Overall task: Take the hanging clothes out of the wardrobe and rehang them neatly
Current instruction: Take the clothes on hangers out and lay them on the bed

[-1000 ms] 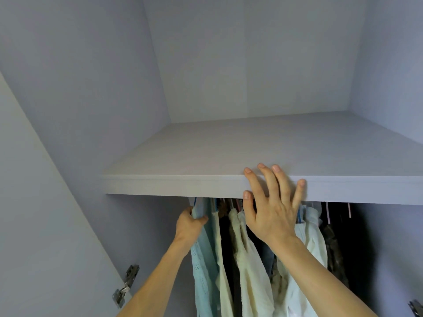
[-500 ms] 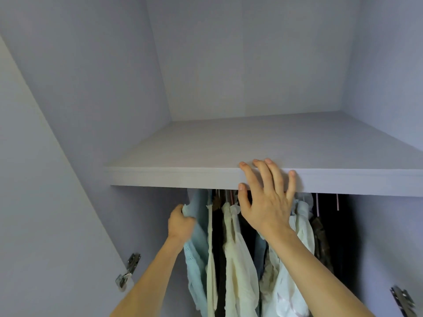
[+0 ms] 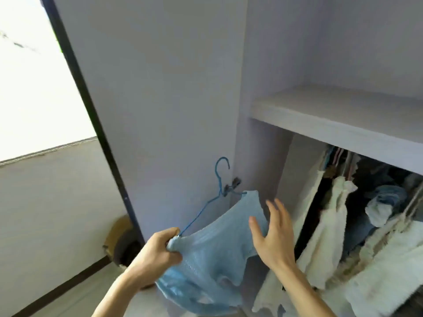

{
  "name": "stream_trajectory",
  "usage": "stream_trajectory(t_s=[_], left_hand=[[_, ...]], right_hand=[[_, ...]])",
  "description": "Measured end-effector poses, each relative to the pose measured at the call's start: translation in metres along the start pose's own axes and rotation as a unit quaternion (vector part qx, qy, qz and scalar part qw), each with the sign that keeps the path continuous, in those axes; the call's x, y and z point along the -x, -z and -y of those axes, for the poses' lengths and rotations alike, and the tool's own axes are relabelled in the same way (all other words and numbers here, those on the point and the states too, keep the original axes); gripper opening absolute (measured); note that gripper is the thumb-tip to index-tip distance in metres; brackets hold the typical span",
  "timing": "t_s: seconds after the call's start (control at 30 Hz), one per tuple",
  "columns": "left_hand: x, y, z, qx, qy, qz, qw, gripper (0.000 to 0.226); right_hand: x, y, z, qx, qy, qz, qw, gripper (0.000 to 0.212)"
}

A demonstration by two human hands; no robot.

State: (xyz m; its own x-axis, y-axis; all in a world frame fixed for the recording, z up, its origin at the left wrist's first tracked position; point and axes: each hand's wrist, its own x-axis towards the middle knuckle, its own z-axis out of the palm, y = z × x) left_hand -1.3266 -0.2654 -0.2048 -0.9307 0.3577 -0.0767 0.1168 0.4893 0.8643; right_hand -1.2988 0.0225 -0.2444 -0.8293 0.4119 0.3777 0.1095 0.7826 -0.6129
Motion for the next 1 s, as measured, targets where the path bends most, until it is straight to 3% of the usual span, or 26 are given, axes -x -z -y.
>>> stream_trajectory(t_s=[0.13,0.2,0.33,0.43,0.57,0.73,0.87,1.0], left_hand=[[0.123,0.032,0.040,0.032,0.068,-0.015,0.997,0.019],[0.184,0.041,0.053,0.048,0.107,-0.040,0.992,0.030],[0.298,0.045,0.074,0.071,0.183,-0.123,0.973,0.046],[0.373,0.034,0.081,0.100,0.241,-0.183,0.948,0.042],[0.442,0.009,0.076,0.092,0.304,-0.270,0.909,0.024],[0.467,-0.032,0.062,0.067,0.390,-0.386,0.834,0.021],[0.452,-0.047,0.036,0.078,0.398,-0.483,0.776,0.010],[0.452,-0.042,0.017,0.063,0.441,-0.573,0.688,0.014]], right_hand=[[0.042,-0.039,0.043,-0.004,0.115,0.123,0.986,0.074],[0.064,-0.061,0.066,-0.007,0.171,0.199,0.965,0.067],[0.122,-0.104,0.118,-0.049,0.259,0.320,0.910,0.074],[0.175,-0.125,0.159,-0.100,0.286,0.370,0.878,0.077],[0.236,-0.128,0.214,-0.170,0.351,0.401,0.829,0.063],[0.295,-0.132,0.257,-0.179,0.426,0.452,0.763,0.068],[0.335,-0.120,0.275,-0.152,0.512,0.461,0.709,0.065],[0.356,-0.114,0.292,-0.175,0.572,0.473,0.647,0.063]])
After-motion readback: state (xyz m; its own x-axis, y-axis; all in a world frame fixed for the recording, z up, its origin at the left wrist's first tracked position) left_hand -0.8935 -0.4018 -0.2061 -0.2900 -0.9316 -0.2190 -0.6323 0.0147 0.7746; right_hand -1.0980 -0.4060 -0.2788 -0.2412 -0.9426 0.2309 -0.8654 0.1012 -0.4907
